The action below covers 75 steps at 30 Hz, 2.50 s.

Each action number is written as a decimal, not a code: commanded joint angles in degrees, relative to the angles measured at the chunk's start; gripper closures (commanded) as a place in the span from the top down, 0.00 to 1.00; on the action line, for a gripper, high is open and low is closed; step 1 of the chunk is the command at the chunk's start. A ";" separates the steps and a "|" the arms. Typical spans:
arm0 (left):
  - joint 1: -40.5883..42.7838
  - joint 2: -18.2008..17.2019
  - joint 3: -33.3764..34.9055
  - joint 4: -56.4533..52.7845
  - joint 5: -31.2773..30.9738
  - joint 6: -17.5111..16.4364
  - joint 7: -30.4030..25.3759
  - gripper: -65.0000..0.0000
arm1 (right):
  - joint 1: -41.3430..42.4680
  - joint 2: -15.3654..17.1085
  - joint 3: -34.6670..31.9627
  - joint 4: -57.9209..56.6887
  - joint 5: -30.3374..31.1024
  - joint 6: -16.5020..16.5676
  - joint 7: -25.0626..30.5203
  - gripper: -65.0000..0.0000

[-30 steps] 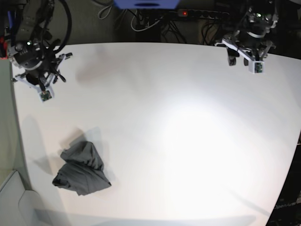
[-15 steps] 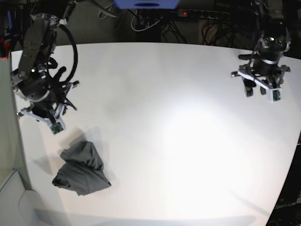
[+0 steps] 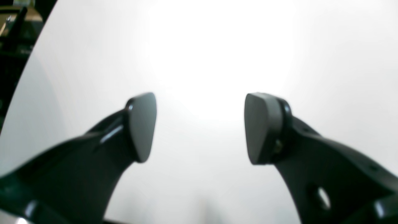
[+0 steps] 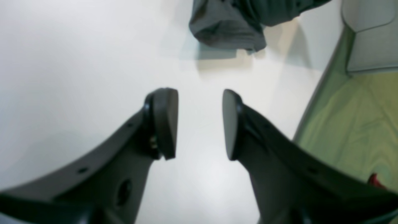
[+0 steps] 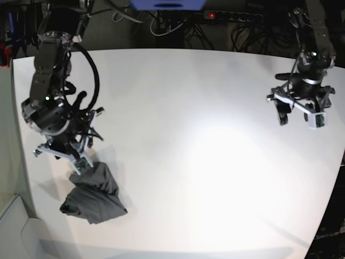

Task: Layout the t-shirt on the table in an organized manner, then fold the t-shirt properly
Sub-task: 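Close the right gripper on a fold of the grey t-shirt, then lift the t-shirt with the right gripper and drag it across the table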

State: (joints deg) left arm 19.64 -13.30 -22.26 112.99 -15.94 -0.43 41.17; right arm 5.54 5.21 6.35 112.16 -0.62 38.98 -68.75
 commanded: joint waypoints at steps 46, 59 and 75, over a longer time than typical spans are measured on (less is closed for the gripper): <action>-10.80 -0.46 -0.02 0.81 0.08 0.03 8.72 0.66 | 29.23 0.90 0.55 -68.51 -14.63 -11.95 47.70 0.39; -10.36 -0.28 -0.02 0.81 0.08 0.03 8.72 0.66 | 24.04 0.55 0.20 -68.60 -14.72 -12.04 47.34 0.34; -8.69 -0.28 -0.29 0.99 0.08 0.03 8.72 0.66 | 7.51 -0.51 -8.24 -53.39 -14.72 0.01 34.51 0.00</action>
State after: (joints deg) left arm 11.70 -12.97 -22.26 112.95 -15.88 -0.40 51.13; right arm 15.44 5.65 -0.84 60.71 -12.91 34.33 -23.88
